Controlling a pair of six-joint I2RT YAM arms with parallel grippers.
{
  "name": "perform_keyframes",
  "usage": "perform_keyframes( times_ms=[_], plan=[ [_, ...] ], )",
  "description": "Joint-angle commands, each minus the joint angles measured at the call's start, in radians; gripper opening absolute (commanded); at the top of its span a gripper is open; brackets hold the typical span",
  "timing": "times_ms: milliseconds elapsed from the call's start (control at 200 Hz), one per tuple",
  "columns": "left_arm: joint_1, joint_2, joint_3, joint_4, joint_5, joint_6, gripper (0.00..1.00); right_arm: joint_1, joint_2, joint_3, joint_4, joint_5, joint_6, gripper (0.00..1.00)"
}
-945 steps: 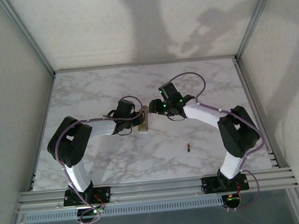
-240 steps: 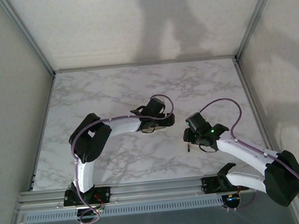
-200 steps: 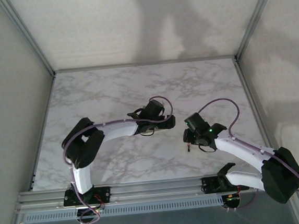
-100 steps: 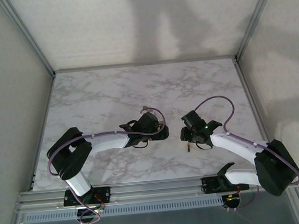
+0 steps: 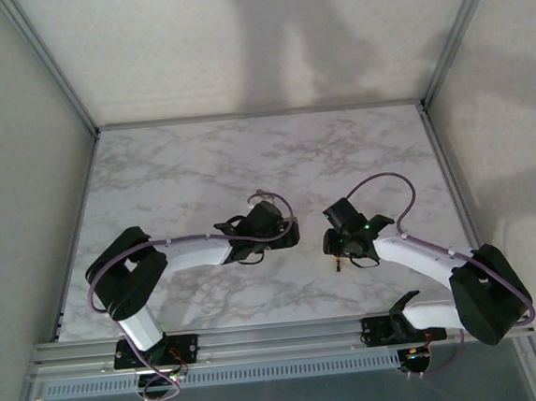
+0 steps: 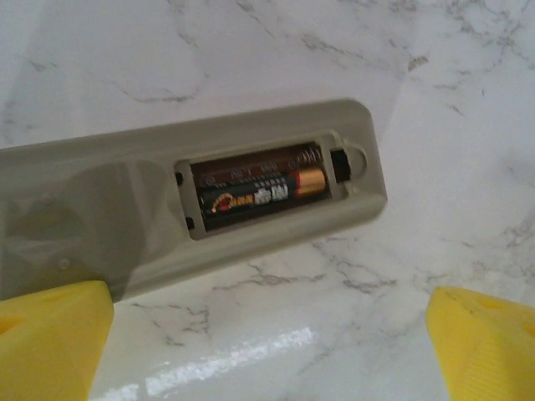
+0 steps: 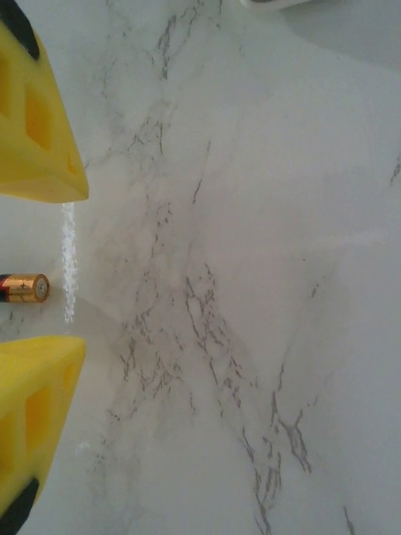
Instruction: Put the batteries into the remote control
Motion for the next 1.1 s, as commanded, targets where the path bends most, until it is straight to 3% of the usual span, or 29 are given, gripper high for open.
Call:
perform_keyframes(
  times_ms=[0,476,676,751,1097],
  plan=[
    [0.026,0.015,0.004,-0.003,-0.056,-0.006,0.96,-0.006,0.008,-0.017,-0.018,-0.018,-0.002,0.44],
    [0.053,0.030,0.047,0.001,-0.049,0.037,0.96,-0.006,0.108,-0.012,-0.035,-0.040,0.000,0.32],
    [0.050,0.031,0.041,0.011,-0.038,0.033,0.96,-0.006,0.126,-0.010,-0.030,-0.051,0.001,0.31],
    [0.052,0.036,0.045,0.011,-0.039,0.037,0.96,-0.006,0.127,-0.009,-0.028,-0.056,-0.001,0.25],
    [0.060,0.066,0.074,0.022,-0.028,0.047,0.96,-0.006,0.131,-0.020,-0.018,-0.085,-0.002,0.25]
  ],
)
